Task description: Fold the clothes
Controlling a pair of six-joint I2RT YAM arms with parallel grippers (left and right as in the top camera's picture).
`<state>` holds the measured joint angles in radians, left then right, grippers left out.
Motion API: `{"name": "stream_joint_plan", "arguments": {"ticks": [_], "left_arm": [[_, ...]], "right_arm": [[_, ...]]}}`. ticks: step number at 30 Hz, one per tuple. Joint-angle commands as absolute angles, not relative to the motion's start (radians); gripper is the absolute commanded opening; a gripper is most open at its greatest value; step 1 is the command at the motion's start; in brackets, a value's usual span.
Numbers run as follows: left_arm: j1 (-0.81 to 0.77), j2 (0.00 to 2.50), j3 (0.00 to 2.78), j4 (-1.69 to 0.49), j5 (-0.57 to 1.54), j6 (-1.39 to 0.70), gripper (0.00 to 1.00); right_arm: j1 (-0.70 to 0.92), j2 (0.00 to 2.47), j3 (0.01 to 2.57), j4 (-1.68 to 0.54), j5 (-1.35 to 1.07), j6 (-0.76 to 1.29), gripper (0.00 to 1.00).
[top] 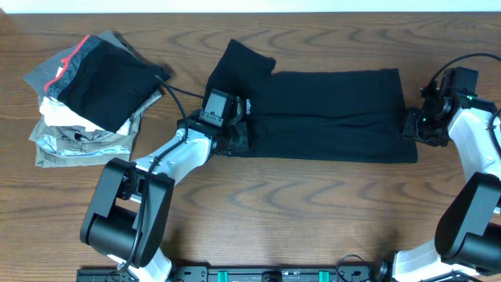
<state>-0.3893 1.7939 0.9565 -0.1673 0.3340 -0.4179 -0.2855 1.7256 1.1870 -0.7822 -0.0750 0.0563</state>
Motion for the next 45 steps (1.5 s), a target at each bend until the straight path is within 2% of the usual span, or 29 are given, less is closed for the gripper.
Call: {"name": "stream_joint_plan", "arguments": {"ticks": [1,10,14,15,16,19,22,33,45], "left_arm": [[-0.394,1.803,0.956,-0.146,0.355,-0.424,0.06],[-0.394,1.706,0.956,-0.056,0.409,-0.424,0.06],[-0.391,1.686,0.956,0.103,0.327,-0.424,0.06],[-0.388,1.686,0.956,0.151,0.267,-0.426,0.11],[-0.385,1.686,0.956,0.185,0.217,-0.435,0.24],[-0.362,1.686,0.956,0.247,0.175,-0.480,0.50],[-0.340,1.686,0.956,0.213,0.202,-0.499,0.57],[-0.333,1.686,0.956,-0.173,0.226,-0.407,0.56],[-0.333,1.762,0.955,-0.083,0.193,-0.405,0.57]], "right_arm": [[-0.281,1.721,1.182,-0.783,-0.076,0.054,0.38],[-0.281,1.721,1.182,-0.782,-0.076,0.054,0.39],[-0.281,1.721,1.182,-0.783,-0.076,0.054,0.38],[-0.281,1.721,1.182,-0.783,-0.076,0.054,0.38],[-0.281,1.721,1.182,-0.783,-0.076,0.054,0.39],[-0.281,1.721,1.182,-0.787,-0.076,0.054,0.39],[-0.281,1.721,1.182,-0.786,-0.076,0.054,0.38],[-0.281,1.721,1.182,-0.787,-0.076,0.054,0.39],[-0.281,1.721,1.182,-0.803,-0.076,0.054,0.39]]}}
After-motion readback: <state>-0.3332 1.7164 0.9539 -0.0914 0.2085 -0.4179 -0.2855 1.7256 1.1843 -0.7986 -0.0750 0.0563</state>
